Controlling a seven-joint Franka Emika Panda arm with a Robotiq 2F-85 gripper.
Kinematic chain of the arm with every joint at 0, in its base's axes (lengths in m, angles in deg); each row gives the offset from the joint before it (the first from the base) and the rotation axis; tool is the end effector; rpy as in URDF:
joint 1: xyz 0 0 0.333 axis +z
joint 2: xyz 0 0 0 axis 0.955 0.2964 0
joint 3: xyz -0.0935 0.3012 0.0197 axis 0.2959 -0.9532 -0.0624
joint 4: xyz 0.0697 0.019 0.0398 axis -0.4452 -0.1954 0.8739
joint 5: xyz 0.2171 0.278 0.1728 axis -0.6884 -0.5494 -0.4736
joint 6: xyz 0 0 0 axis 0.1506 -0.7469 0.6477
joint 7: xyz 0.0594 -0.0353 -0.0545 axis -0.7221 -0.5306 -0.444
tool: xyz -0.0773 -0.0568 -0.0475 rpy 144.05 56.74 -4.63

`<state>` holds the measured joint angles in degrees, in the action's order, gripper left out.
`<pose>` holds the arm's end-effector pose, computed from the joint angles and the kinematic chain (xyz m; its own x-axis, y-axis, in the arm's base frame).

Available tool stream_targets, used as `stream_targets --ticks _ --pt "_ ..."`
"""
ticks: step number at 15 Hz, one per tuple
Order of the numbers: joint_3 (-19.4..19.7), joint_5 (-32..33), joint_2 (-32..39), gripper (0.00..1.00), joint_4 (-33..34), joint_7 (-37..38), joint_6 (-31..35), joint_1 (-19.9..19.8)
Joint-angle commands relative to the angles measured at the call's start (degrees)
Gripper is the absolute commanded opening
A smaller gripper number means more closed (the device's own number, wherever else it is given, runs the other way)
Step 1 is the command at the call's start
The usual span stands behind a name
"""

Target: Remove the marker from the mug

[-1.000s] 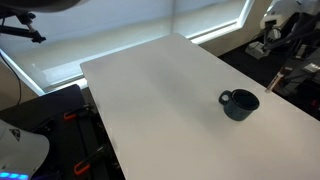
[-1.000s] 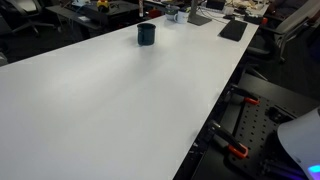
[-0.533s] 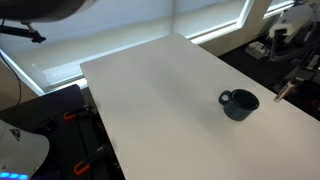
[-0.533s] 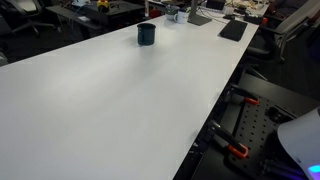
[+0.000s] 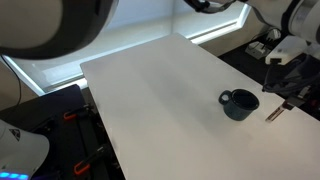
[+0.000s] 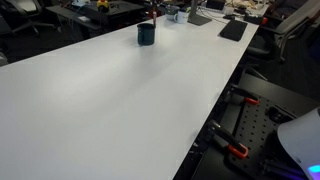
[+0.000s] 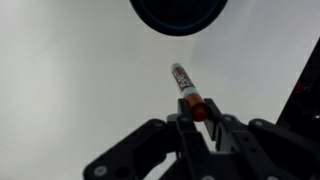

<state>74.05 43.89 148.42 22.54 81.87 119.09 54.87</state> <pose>0.7368 -0.3349 0.2755 0.1295 -0.9783 0.1616 -0.9879 -0.1413 -0.0636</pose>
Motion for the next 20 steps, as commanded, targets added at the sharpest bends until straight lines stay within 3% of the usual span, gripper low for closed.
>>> stream_targets --ticks 1,9,10,11,12,15,20 --pt "-0.8 -0.9 2.3 0.05 0.5 1.2 -1.3 0.0" --pt "-2.9 -2.0 3.4 0.05 0.2 0.1 -2.6 -0.5" --pt "-3.3 -2.5 3.2 0.45 0.2 -0.2 -3.5 -0.6" --pt "-2.0 -1.0 3.6 0.46 0.2 0.0 -1.2 -0.1" --pt "-2.0 -1.1 3.6 0.26 0.1 0.0 -1.3 -0.1" --pt "-2.0 -1.1 3.8 0.46 0.1 0.0 -1.2 -0.1" --pt "-2.0 -1.1 3.8 0.46 0.1 0.0 -1.2 -0.1"
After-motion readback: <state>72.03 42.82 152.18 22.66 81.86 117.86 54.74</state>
